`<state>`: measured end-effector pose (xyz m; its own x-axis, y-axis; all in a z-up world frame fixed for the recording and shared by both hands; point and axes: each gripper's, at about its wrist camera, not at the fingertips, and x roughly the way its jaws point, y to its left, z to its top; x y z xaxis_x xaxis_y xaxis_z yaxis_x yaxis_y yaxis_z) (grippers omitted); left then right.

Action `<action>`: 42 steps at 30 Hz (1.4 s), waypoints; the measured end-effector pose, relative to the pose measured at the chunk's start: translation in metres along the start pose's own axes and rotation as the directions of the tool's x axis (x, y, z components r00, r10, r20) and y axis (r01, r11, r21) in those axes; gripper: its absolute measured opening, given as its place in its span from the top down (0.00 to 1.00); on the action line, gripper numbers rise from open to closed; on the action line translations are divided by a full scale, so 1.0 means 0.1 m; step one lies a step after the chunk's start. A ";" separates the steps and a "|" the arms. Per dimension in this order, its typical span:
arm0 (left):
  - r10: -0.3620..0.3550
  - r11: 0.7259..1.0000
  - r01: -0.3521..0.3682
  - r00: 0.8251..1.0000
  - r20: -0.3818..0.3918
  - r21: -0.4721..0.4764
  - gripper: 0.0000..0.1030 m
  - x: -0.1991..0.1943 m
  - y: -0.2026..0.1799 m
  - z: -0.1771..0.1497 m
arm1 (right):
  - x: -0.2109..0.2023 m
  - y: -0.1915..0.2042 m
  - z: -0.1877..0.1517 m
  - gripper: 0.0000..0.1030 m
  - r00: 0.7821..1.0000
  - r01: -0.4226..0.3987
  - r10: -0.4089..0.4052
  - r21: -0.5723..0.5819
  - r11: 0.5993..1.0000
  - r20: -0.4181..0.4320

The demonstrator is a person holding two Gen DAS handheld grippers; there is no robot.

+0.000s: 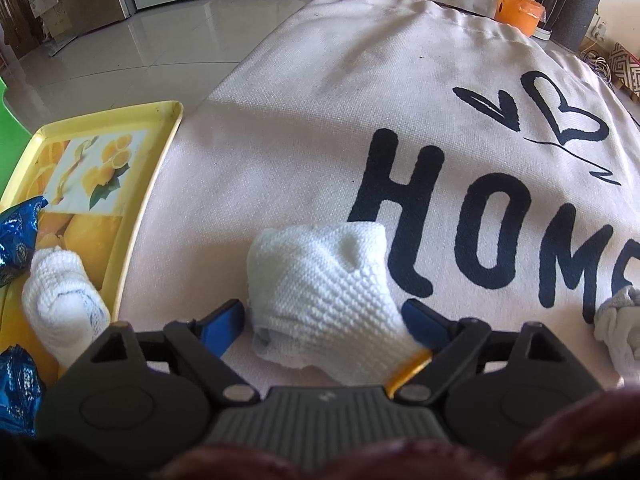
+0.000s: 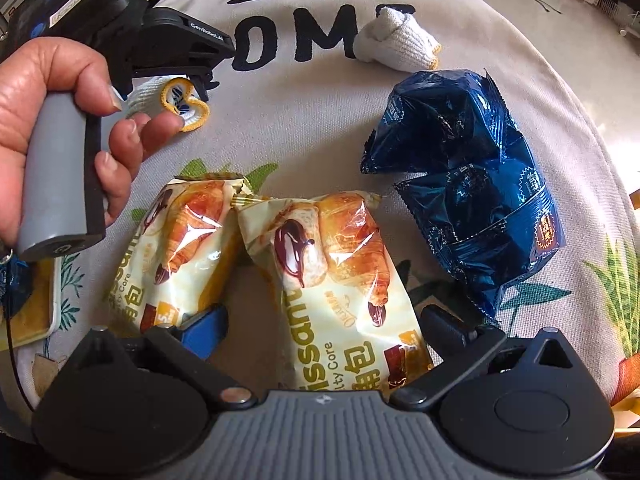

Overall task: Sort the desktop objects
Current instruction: 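Close the left gripper on the white knit glove while the right grips a croissant packet, then carry the glove and croissant packet over the yellow tray with both grippers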

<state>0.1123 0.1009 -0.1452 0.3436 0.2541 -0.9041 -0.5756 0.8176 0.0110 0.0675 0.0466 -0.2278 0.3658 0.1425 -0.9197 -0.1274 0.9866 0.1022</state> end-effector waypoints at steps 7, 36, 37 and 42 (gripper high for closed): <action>-0.041 0.999 0.042 0.999 -0.022 0.021 0.44 -0.09 0.13 0.06 | -0.05 -0.10 0.04 0.30 0.997 0.018 -0.020 0.029 0.999 0.069; -0.324 0.945 0.323 0.946 -0.020 -0.053 0.46 -1.06 1.03 -0.20 | -0.67 -0.22 0.22 0.46 0.960 -0.271 0.254 0.164 0.949 0.118; -0.323 0.945 0.321 0.946 -0.015 -0.056 0.46 -1.07 1.08 -0.18 | -0.68 -0.18 0.26 0.46 0.958 -0.278 0.264 0.147 0.949 0.109; -0.314 0.945 0.315 0.949 0.024 -0.093 0.46 -1.13 1.32 -0.10 | -0.72 0.14 0.51 0.46 0.937 -0.336 0.335 -0.004 0.942 0.099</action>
<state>-0.0101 0.1754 -0.0463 0.5246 -0.0033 -0.8513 -0.5045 0.8043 -0.3140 0.0859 0.0542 -0.1408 0.3918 0.4719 -0.7898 -0.2466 0.8809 0.4039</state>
